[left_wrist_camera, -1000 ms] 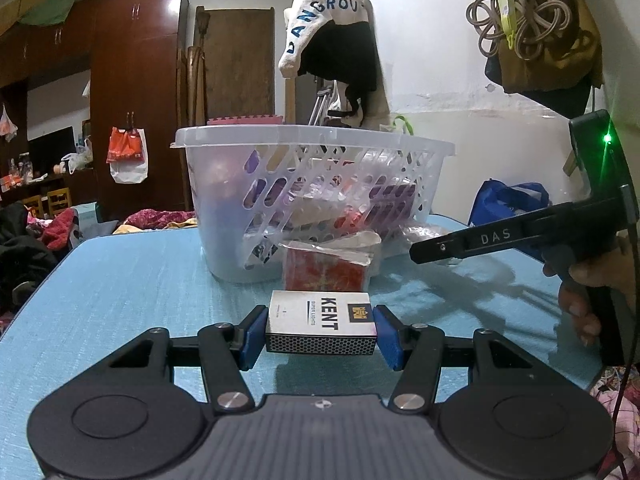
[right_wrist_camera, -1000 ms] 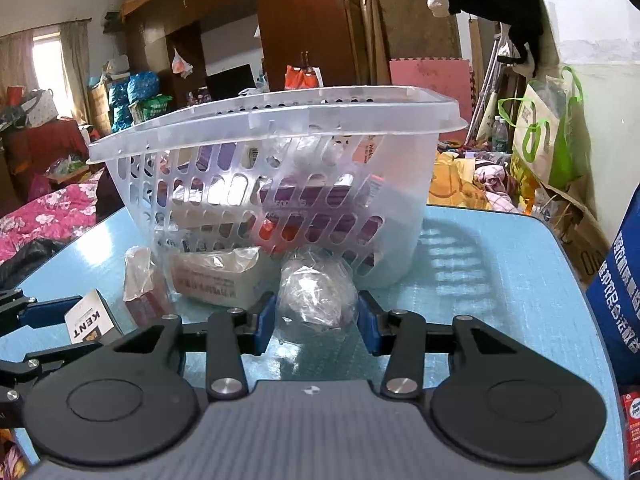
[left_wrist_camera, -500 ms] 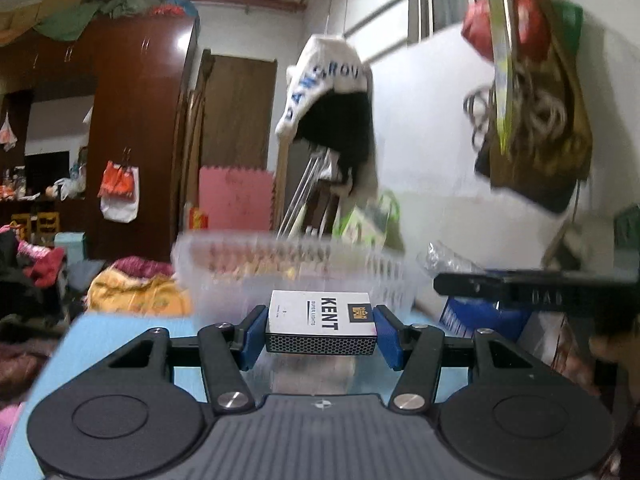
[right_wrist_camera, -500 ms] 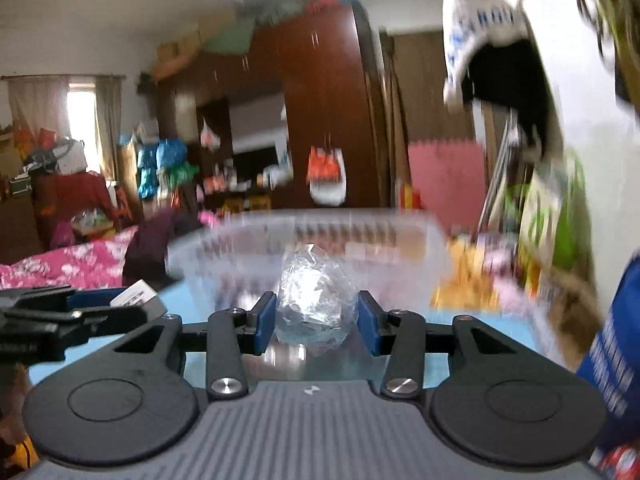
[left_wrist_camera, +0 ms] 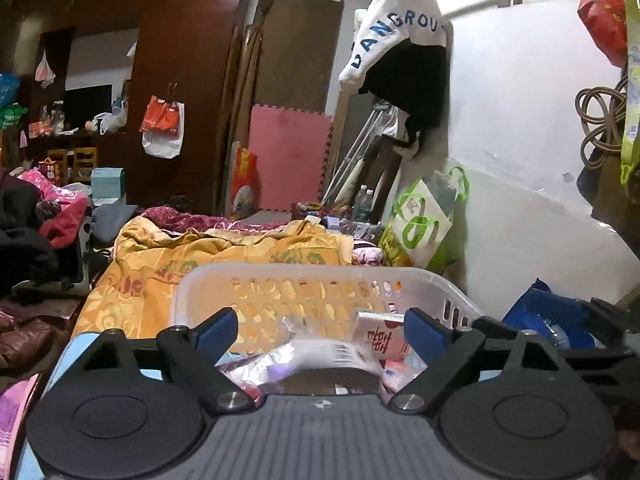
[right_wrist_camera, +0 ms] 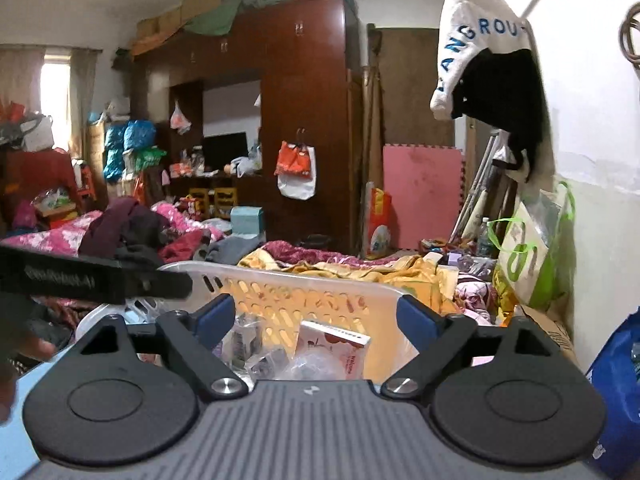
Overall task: Organize objects
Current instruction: 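Lift both items over the white basket and open both tools, then grasp the red-gold box with the left tool while the right tool grasps a clear bag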
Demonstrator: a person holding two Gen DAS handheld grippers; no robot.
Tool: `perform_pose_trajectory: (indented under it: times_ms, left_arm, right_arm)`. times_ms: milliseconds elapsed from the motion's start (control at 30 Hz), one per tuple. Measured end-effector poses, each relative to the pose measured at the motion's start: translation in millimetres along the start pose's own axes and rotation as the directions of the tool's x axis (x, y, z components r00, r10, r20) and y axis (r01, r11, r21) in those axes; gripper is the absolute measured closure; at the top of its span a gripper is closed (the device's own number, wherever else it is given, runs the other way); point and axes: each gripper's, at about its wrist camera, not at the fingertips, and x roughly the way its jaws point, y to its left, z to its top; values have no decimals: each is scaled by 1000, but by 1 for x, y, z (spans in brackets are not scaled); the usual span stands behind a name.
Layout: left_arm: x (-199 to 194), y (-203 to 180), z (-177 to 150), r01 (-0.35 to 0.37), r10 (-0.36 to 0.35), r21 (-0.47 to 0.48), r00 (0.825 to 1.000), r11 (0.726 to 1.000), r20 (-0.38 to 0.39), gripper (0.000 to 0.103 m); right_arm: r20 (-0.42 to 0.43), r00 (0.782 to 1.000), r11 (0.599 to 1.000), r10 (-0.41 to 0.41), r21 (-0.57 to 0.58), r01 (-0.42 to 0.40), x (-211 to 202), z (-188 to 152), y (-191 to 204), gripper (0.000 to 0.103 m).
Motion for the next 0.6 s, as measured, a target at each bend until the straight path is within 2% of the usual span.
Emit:
perform_pose_trajectory:
  times_ms: [67,133,233,267,400,600]
  left_arm:
    - [-13,5,-8,28,-28,2,999,1000,25,2]
    - [-37,4,-22,63,-64,22,995,998,80,0]
    - [-72,0,-55,102,-112,71,984,992,141,0]
    - [-78,-2,-67,104,-116,92,984,990,136,0]
    - [-70,-10,-110,106,-110,166,994,980,19,0]
    - [-25,-14,-136,80,-57,195,992,978,-117,0]
  right_arm:
    - [3,1000,999,30,13,-30,-15,-1,-1,11]
    - [23,999,999,49,11,-49,-35,-7,2,0]
    - [29,998,998,62,-21,-62,-55,-23,4,0]
    - [26,998,998,65,-19,-65,-62,-33,3,0]
    - [-28,994,993,106,47,-105,-58,-58,-10,0]
    - [-123,990,992,68,113,-54,-27,-78,-22,0]
